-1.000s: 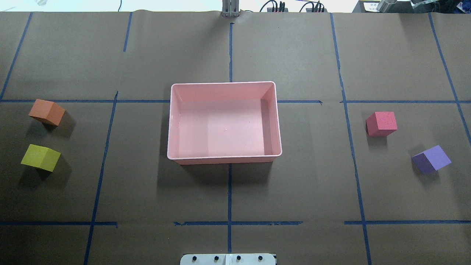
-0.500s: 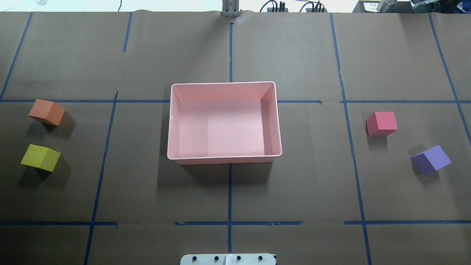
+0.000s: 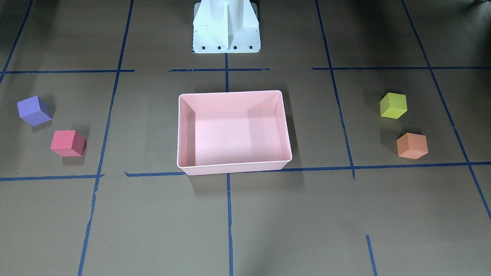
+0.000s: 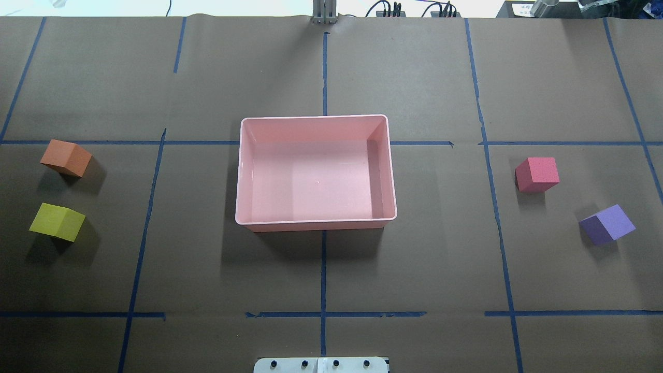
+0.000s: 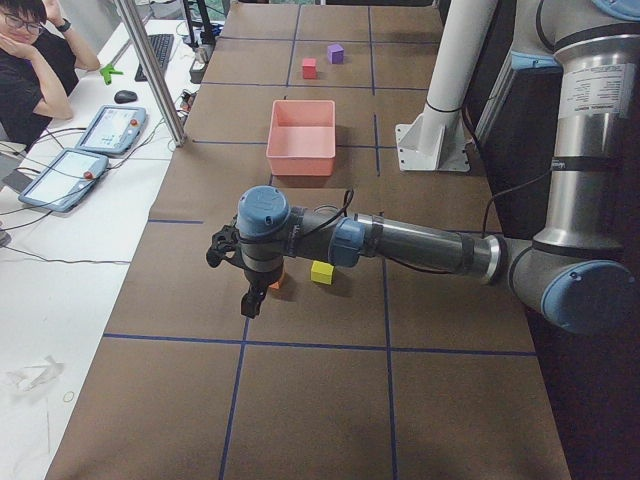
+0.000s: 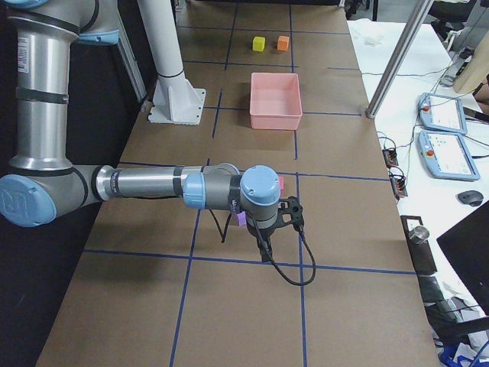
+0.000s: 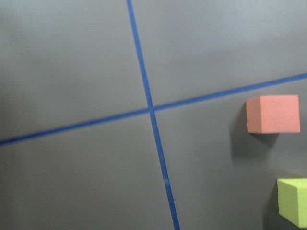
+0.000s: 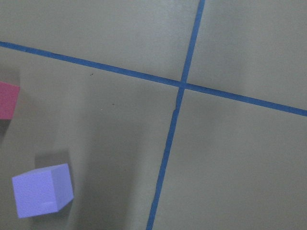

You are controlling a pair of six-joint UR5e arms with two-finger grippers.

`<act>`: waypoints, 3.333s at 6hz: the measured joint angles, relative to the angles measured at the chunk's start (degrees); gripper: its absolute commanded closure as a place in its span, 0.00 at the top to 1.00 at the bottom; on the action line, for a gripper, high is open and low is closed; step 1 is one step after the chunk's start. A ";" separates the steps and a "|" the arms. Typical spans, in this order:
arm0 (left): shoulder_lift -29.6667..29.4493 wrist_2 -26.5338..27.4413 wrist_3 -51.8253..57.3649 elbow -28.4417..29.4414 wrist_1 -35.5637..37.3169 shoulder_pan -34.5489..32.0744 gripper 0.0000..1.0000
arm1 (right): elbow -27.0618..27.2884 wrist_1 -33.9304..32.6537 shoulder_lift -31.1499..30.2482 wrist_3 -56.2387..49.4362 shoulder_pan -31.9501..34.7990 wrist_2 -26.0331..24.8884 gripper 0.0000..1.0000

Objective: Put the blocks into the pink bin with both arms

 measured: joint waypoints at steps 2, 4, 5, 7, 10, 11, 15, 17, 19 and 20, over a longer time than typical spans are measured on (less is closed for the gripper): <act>-1.70 0.17 -15.75 2.96 -8.78 10.48 1.00 | 0.08 0.02 1.71 2.14 -3.13 0.73 1.00; -5.15 3.52 -29.71 10.84 -22.35 18.14 1.00 | 0.07 -0.03 1.98 2.43 -3.61 0.88 1.00; -6.15 5.83 -33.64 12.89 -25.40 20.90 1.00 | 0.06 -0.04 1.98 2.45 -3.64 0.89 1.00; -7.22 8.55 -35.30 15.08 -26.68 23.48 1.00 | 0.05 -0.04 1.81 2.38 -3.60 0.89 1.00; -7.96 8.96 -35.38 17.39 -26.80 26.19 0.83 | 0.05 -0.04 1.49 2.34 -3.57 0.89 1.00; -8.30 8.96 -35.37 18.37 -26.83 27.15 0.62 | 0.05 -0.04 1.44 2.30 -3.57 0.87 1.00; -15.10 8.95 -37.37 17.42 -21.03 27.99 0.55 | 0.13 -0.04 1.31 2.27 -3.57 0.89 1.00; -25.27 9.28 -45.08 10.76 -6.11 28.19 0.55 | 0.14 -0.04 1.31 2.27 -3.57 0.89 1.00; -35.56 11.12 -61.34 6.97 1.38 34.37 0.56 | 0.14 -0.04 1.31 2.30 -3.57 0.92 1.00; -41.10 15.40 -69.61 6.65 4.32 40.33 0.99 | 0.14 -0.04 1.34 2.34 -3.59 0.96 1.00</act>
